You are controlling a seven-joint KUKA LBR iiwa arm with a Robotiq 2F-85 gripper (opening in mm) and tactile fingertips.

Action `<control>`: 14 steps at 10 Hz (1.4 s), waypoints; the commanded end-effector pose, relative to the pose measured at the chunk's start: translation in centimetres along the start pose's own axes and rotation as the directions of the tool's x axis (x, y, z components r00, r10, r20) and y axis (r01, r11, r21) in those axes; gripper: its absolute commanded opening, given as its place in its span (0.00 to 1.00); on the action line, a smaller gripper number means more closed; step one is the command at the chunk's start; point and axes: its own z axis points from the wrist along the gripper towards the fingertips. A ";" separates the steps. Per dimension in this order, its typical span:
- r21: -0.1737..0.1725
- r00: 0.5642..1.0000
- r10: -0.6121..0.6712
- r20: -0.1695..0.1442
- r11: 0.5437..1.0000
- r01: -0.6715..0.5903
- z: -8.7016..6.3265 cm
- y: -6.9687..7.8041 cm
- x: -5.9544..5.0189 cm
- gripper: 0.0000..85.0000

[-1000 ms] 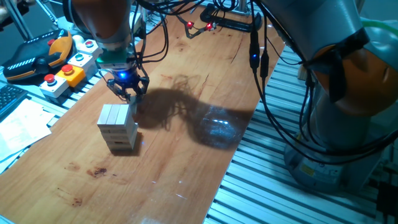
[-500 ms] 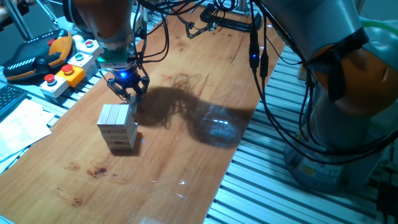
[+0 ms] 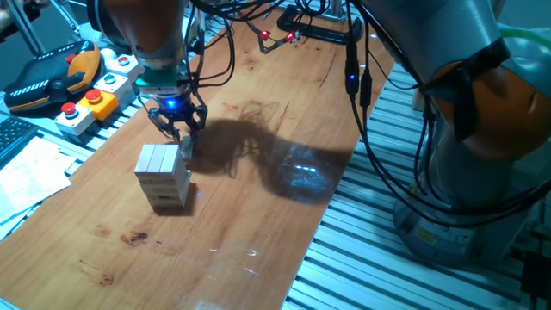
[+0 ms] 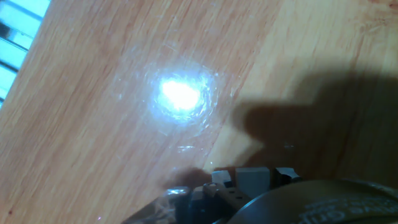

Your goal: Play Jenga

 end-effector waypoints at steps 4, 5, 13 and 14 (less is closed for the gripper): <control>0.011 1.000 -0.017 -0.005 1.000 0.018 -2.3 -0.8 0.8 0.54; 0.013 1.000 -0.028 -0.006 1.000 0.028 -2.9 -1.0 1.2 0.51; 0.021 0.984 -0.171 -0.042 0.985 0.172 -6.4 -3.6 2.8 0.01; 0.022 0.982 -0.186 -0.041 0.982 0.187 -6.7 -3.8 3.0 0.01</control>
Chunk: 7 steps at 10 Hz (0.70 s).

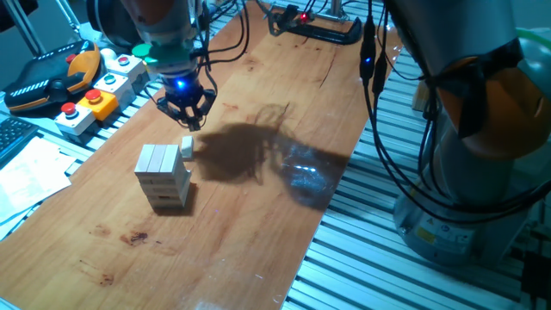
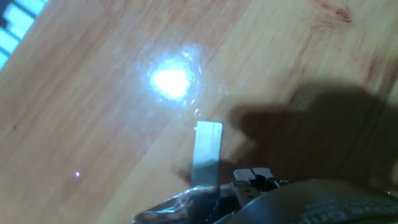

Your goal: Play Jenga

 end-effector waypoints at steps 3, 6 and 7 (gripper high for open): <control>-0.005 0.999 -0.040 -0.021 0.999 0.040 -1.1 -1.1 1.1 0.01; 0.024 0.992 -0.122 0.010 0.992 0.122 -2.5 -1.5 2.6 0.01; 0.025 0.989 -0.145 0.008 0.989 0.145 -2.7 -1.7 2.6 0.01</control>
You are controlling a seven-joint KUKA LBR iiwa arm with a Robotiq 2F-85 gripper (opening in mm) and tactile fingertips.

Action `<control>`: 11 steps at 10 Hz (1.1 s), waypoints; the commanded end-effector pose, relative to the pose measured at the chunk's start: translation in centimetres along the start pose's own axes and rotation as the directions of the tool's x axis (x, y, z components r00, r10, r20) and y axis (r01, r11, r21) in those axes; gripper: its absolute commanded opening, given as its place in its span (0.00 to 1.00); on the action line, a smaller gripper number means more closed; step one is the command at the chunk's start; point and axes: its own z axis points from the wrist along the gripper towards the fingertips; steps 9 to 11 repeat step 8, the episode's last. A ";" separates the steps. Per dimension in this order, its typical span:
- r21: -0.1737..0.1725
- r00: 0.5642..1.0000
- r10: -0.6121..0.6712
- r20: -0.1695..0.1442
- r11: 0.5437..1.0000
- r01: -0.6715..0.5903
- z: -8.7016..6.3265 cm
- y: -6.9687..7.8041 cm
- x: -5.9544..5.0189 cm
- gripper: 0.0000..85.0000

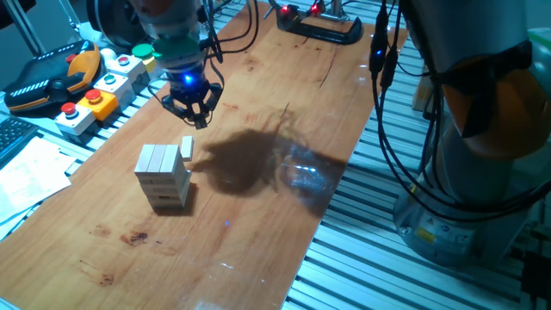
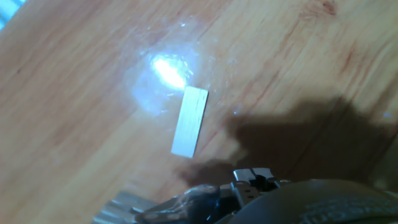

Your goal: Play Jenga

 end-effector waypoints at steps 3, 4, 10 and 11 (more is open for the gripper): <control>-0.003 0.994 -0.105 -0.027 0.994 0.105 -0.6 -1.0 -0.1 0.01; -0.013 0.991 -0.127 -0.034 0.992 0.127 -0.8 -1.4 -0.3 0.01; -0.015 0.989 -0.145 -0.029 0.989 0.145 -0.9 -1.6 -0.4 0.01; -0.015 0.989 -0.145 -0.029 0.989 0.145 -0.9 -1.6 -0.4 0.01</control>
